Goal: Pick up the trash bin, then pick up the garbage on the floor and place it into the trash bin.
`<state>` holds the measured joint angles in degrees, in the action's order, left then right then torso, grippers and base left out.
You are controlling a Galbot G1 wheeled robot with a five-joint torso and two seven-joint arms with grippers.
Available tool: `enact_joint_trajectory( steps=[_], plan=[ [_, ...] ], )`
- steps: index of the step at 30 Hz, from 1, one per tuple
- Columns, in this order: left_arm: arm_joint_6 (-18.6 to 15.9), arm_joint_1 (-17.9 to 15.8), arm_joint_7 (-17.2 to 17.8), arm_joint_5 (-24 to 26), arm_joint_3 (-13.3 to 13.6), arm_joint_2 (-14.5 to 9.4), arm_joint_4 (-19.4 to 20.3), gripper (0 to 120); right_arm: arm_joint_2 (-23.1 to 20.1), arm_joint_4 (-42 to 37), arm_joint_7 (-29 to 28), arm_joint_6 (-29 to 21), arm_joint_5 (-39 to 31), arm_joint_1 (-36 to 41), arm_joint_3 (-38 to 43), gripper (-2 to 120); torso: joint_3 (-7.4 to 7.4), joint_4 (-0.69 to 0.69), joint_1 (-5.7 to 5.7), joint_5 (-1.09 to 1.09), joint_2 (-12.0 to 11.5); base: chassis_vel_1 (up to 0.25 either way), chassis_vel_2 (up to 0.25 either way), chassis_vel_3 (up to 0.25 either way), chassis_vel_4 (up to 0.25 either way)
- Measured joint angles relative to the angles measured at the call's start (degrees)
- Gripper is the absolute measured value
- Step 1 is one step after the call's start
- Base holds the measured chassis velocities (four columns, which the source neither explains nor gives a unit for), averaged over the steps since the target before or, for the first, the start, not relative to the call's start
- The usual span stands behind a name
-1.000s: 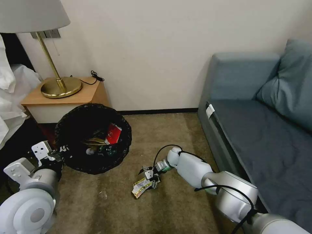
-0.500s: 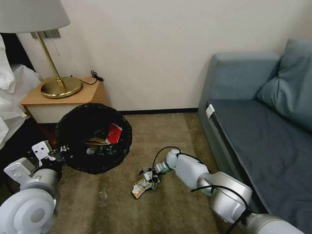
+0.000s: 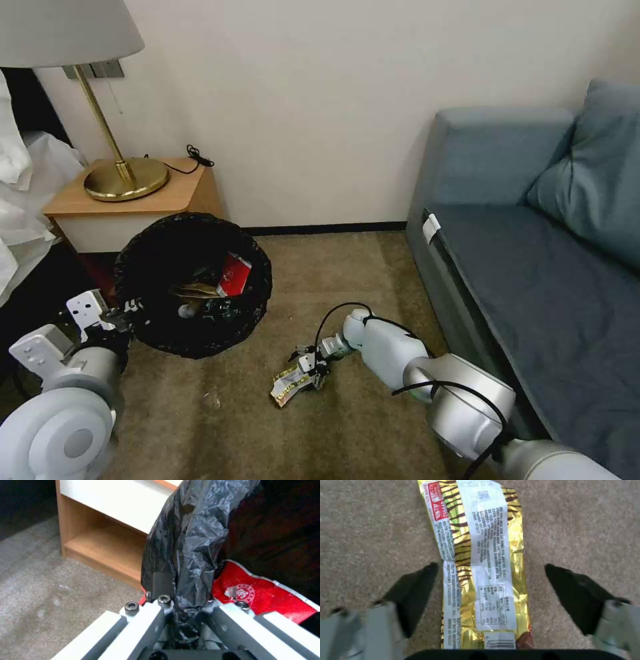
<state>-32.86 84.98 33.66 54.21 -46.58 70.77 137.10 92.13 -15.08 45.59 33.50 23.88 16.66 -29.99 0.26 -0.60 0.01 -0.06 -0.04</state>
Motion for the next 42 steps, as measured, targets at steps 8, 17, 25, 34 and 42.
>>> enact_joint_trajectory(
  steps=[8, 17, 25, 34, 42],
  plan=[
    [0.00, 0.06, 0.00, -0.01, 0.01, -0.26, 0.30, 0, 0.00, 0.82, -0.91, -0.25, 0.07, 0.25, 0.47, 51, 0.00, 0.00, -0.01, 0.00, 0.00, 0.000, 0.000, 0.000, 0.000],
    [0.00, -0.07, 0.05, 0.02, 0.07, -0.49, 0.39, 0, -0.24, 0.91, -1.82, -0.33, -0.17, 0.57, 0.97, 16, 0.00, 0.00, -0.01, 0.00, 0.00, 0.000, 0.000, 0.000, 0.000],
    [0.00, 0.02, 0.03, 0.02, -0.01, -0.66, 0.41, 0, -0.11, 1.43, -1.19, -0.56, -0.78, 1.21, 1.58, 0, 0.00, 0.00, -0.01, 0.00, 0.00, 0.000, 0.000, 0.000, 0.000],
    [-0.01, -0.29, 0.03, -0.07, 0.27, -0.68, 0.26, 0, -0.82, 1.01, -0.58, -0.44, -2.14, 1.77, 2.30, 0, 0.00, 0.00, -0.01, 0.00, 0.00, 0.000, 0.000, 0.000, 0.000],
    [-0.04, -0.38, 0.03, -0.64, 0.31, -0.98, 0.17, 0, -3.13, -1.46, 0.59, 1.08, -3.82, 0.67, 1.15, 2, 0.00, 0.00, -0.01, 0.00, 0.00, 0.000, 0.000, 0.000, 0.000]
  ],
)
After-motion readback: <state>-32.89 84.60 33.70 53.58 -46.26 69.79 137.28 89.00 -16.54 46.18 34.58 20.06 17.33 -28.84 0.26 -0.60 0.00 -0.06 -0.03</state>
